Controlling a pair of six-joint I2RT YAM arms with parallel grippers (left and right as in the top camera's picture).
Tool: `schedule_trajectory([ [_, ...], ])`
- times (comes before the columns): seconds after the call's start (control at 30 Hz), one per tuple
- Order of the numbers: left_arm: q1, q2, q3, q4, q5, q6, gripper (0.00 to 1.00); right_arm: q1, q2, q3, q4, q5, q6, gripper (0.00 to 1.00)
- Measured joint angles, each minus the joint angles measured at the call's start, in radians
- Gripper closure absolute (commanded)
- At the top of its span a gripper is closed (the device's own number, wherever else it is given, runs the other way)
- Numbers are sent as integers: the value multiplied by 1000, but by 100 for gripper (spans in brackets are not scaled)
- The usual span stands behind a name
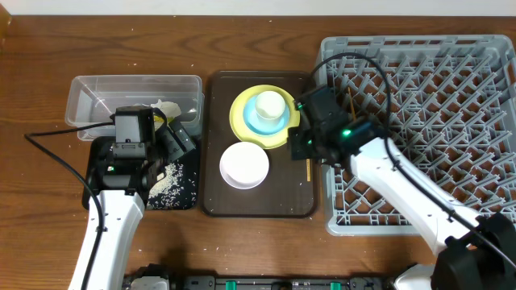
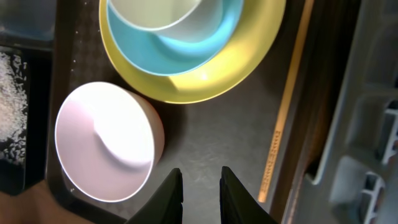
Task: Sort waste into correct bins and load items into the dishwasher rack
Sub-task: 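Return right gripper to remaining chopstick on brown tray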
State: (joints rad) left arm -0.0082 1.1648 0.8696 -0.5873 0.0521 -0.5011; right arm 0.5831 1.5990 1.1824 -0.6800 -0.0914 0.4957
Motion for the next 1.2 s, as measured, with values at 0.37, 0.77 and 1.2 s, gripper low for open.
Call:
schedule_trajectory([
  [0.37, 0, 0, 0, 0, 0, 0, 2, 123, 0, 0, -11, 305, 105, 77],
  [0.77, 0, 0, 0, 0, 0, 0, 2, 142, 89, 0, -11, 407, 133, 58],
  [1.2, 0, 0, 0, 0, 0, 0, 2, 132, 261, 0, 9, 391, 156, 56],
])
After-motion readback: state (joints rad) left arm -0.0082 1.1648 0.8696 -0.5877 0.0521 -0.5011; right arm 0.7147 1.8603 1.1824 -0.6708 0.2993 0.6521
